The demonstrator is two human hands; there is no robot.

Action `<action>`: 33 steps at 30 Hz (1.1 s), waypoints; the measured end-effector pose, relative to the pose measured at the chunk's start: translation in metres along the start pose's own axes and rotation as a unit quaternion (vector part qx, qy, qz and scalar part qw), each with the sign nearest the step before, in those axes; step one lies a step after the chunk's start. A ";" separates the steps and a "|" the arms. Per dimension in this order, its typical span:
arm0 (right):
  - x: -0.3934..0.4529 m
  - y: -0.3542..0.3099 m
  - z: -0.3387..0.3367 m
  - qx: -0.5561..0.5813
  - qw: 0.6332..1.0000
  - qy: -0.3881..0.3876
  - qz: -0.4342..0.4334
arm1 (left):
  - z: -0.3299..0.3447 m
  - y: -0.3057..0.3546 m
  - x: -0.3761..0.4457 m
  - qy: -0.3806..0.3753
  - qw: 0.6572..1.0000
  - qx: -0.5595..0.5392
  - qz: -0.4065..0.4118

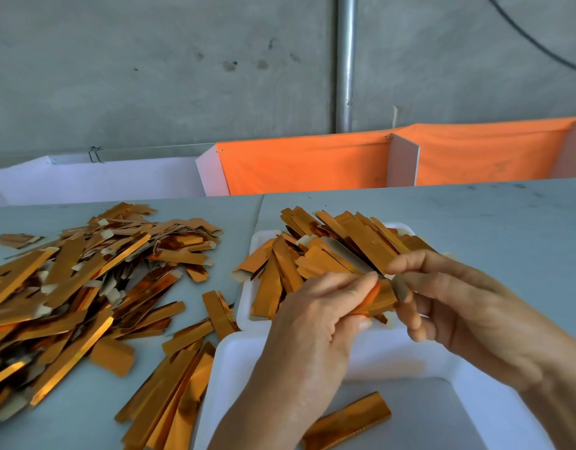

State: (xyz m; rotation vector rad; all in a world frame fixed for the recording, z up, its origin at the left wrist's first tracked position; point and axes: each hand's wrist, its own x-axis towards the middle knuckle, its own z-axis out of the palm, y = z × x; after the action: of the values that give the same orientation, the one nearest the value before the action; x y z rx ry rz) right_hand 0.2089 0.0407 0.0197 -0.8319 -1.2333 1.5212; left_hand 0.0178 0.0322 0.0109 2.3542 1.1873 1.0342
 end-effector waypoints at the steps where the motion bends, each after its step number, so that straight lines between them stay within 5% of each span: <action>1: 0.001 0.001 -0.001 0.003 1.000 -0.010 0.005 | 0.000 -0.001 0.000 -0.001 1.000 0.000 -0.001; 16: 0.001 -0.002 0.002 0.012 0.999 0.002 0.052 | -0.002 0.001 -0.003 -0.012 0.997 -0.047 -0.067; 33: 0.006 0.008 0.008 -0.058 0.996 0.072 0.011 | -0.002 0.003 -0.003 0.019 0.999 0.022 -0.031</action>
State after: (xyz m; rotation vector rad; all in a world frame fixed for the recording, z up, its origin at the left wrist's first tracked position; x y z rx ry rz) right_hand 0.1980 0.0437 0.0143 -1.0162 -1.2180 1.3909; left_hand 0.0171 0.0279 0.0129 2.3256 1.3009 1.0477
